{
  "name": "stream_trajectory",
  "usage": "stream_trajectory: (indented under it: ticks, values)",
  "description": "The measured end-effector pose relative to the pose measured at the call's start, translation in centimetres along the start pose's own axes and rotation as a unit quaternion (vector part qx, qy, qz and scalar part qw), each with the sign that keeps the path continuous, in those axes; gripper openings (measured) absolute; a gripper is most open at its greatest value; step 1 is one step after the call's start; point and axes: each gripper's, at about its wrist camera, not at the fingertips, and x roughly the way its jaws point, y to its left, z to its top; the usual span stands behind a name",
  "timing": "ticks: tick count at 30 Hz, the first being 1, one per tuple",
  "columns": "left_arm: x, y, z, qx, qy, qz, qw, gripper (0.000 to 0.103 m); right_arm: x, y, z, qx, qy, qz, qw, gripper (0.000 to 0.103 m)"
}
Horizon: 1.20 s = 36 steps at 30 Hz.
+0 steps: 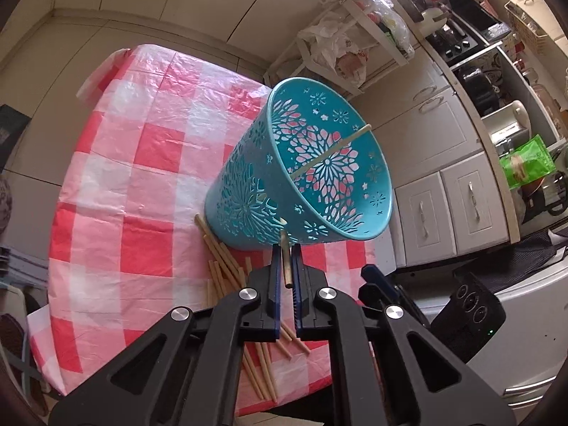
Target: Organize utensils
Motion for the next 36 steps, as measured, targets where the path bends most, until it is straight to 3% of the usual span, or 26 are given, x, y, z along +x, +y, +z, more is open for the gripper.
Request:
stream_trajectory:
  ticks: [4, 6, 8, 13, 17, 27, 36]
  values:
    - [-0.7, 0.1, -0.2, 0.011, -0.001, 0.012, 0.9999, 0.005, -1.2, 2.5, 0.8, -0.046, -0.055, -0.002, 0.997, 0.041]
    - [-0.7, 0.6, -0.2, 0.004, -0.004, 0.006, 1.0, 0.005, -1.2, 3.9, 1.8, -0.058, -0.083, -0.003, 0.995, 0.05]
    - [-0.7, 0.8, -0.4, -0.002, -0.007, 0.002, 1.0, 0.005, -0.2, 4.9, 2.7, -0.07, -0.093, -0.022, 0.993, 0.052]
    - [-2.7, 1.2, -0.7, -0.001, -0.021, 0.005, 0.9998, 0.004, 2.8, 5.3, 3.9, -0.086, -0.084, -0.086, 0.989, 0.053]
    - [-4.1, 2.1, -1.1, -0.005, -0.022, 0.011, 0.9997, 0.004, 3.9, 3.9, 3.8, -0.06, -0.067, -0.082, 0.993, 0.053]
    - [-5.5, 3.5, -3.1, -0.023, -0.015, -0.007, 0.9996, 0.005, 4.9, 4.2, 4.2, -0.072, -0.058, -0.102, 0.991, 0.055]
    - [-13.5, 3.7, -7.2, -0.014, -0.071, -0.004, 0.9974, 0.004, 5.3, 4.2, 4.6, -0.071, -0.048, -0.107, 0.991, 0.055]
